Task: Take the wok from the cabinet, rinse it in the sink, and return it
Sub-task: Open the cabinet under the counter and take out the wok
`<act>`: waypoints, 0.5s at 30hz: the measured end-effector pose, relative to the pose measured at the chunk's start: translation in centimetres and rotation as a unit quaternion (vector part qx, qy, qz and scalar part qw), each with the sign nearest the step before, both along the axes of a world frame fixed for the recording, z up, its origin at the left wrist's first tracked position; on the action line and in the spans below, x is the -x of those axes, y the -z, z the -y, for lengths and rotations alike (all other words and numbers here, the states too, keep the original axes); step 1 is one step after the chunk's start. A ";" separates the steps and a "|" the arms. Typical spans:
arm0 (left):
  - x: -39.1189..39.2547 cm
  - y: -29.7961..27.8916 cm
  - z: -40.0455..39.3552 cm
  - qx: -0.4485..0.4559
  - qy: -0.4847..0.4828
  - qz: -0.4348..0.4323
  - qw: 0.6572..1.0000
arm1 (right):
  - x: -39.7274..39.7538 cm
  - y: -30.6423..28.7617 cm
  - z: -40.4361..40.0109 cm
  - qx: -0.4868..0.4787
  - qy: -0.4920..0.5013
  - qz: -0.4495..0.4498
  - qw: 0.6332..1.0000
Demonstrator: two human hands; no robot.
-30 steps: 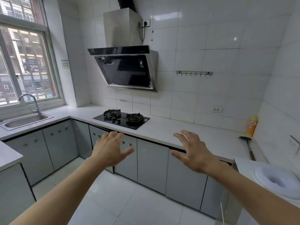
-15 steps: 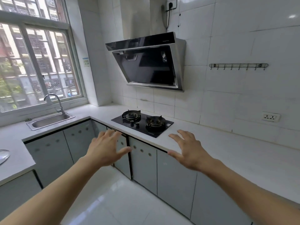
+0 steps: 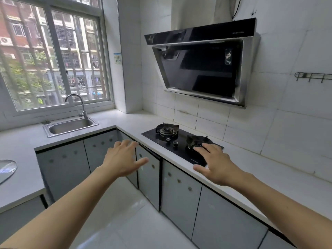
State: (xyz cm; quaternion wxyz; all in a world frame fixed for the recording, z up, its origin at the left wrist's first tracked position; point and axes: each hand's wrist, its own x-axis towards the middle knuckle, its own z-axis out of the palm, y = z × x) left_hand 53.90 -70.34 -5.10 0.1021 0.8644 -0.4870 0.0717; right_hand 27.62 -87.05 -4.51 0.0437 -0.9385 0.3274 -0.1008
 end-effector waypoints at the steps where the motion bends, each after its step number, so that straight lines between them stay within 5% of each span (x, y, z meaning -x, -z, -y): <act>1: -2.1 -0.1 0.6 0.003 -0.004 0.003 1.000 | -1.9 -0.4 0.9 0.001 -0.004 0.008 1.000; 6: -10.1 0.8 3.9 0.006 -0.019 -0.007 1.000 | -10.0 -0.1 4.8 -0.040 -0.008 0.083 0.996; 15: -21.5 5.6 13.5 -0.057 -0.051 -0.003 0.997 | -24.0 4.5 16.3 -0.076 -0.046 0.066 0.994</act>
